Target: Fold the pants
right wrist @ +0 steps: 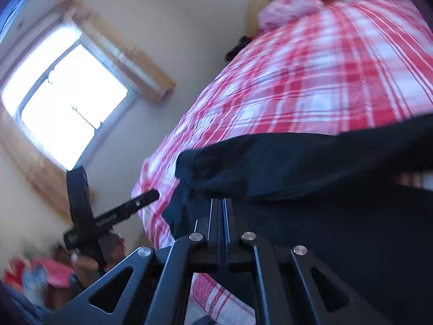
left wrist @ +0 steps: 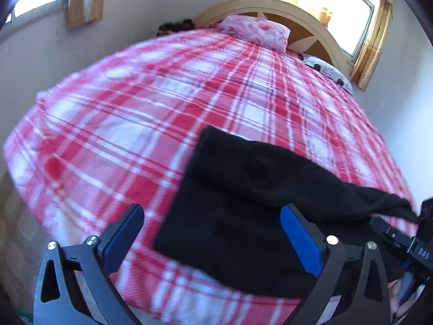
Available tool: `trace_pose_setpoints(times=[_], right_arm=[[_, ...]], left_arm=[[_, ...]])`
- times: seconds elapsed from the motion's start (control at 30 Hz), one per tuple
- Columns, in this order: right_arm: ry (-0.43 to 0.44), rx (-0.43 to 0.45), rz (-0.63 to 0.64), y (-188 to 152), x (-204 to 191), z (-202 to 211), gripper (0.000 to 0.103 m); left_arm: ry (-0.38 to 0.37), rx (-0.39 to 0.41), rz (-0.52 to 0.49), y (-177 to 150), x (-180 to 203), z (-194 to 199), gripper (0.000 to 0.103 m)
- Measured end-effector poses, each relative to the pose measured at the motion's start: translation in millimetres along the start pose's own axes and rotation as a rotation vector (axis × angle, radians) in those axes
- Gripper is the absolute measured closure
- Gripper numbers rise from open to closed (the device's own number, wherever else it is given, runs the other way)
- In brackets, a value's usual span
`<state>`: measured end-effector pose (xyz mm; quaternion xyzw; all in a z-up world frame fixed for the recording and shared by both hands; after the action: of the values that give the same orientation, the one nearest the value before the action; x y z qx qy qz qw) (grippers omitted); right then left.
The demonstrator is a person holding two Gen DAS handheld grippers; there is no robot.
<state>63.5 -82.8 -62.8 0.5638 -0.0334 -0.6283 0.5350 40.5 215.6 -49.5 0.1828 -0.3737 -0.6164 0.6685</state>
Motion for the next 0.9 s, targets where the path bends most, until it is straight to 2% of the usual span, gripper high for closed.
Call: trace_pose_setpoints(times=[0.03, 0.1, 0.13, 0.17, 0.27, 0.37, 0.47, 0.53, 0.6, 0.63, 0.73, 0.8, 0.9], right_arm=[[0.003, 0.018, -0.039, 2.9, 6.6, 5.2, 0.097], [0.004, 0.052, -0.087, 6.1, 16.9, 16.3, 0.07], [0.004, 0.078, -0.105, 6.4, 20.7, 23.7, 0.038], [0.009, 0.106, -0.119, 7.0, 23.4, 30.1, 0.025], [0.013, 0.211, -0.153, 10.3, 31.1, 62.4, 0.025], [-0.086, 0.27, -0.158, 18.3, 47.6, 88.4, 0.025], [-0.145, 0.31, -0.223, 24.4, 73.1, 109.7, 0.025], [-0.163, 0.329, -0.271, 28.9, 87.8, 120.5, 0.025], [-0.169, 0.352, -0.288, 37.1, 95.5, 130.2, 0.033], [-0.167, 0.352, -0.289, 38.9, 98.6, 133.3, 0.036], [-0.167, 0.337, -0.295, 46.1, 99.6, 126.1, 0.036], [-0.176, 0.309, -0.296, 49.8, 100.0, 117.4, 0.036], [-0.24, 0.26, -0.33, 50.8, 109.0, 102.5, 0.036]], left_arm=[[-0.026, -0.026, 0.024, -0.3, 4.7, -8.5, 0.006], [-0.042, -0.071, 0.061, -1.4, 12.5, -26.8, 0.011], [-0.034, -0.084, 0.078, -1.5, 13.7, -34.2, 0.012], [-0.025, -0.102, 0.106, -1.5, 14.7, -44.2, 0.012], [0.004, -0.084, 0.153, 0.5, 17.2, -53.6, 0.013], [-0.004, -0.079, 0.212, 7.8, 21.2, -59.4, 0.013], [-0.011, -0.081, 0.28, 11.5, 17.8, -61.2, 0.014], [-0.016, -0.075, 0.294, 11.0, 16.1, -58.8, 0.022], [-0.012, -0.062, 0.284, 8.8, 14.9, -56.7, 0.027], [-0.007, -0.058, 0.279, 7.6, 12.9, -55.9, 0.031], [0.006, -0.047, 0.264, 5.2, 12.1, -56.0, 0.031], [0.018, -0.049, 0.248, 5.6, 13.4, -58.2, 0.029], [-0.002, -0.07, 0.259, 8.8, 10.3, -58.1, 0.025]])
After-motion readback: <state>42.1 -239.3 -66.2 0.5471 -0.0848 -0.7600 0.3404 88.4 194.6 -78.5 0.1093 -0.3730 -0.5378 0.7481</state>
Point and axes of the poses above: each gripper's, at about its wrist camera, not at the fingertips, and z roughly against the way its jaws point, x to its right, y to its top, the point moved 2 cm from there along -z, roughly the way its jaws point, and after that the axes turned 9 degrees about x, right-handed, at the moved point
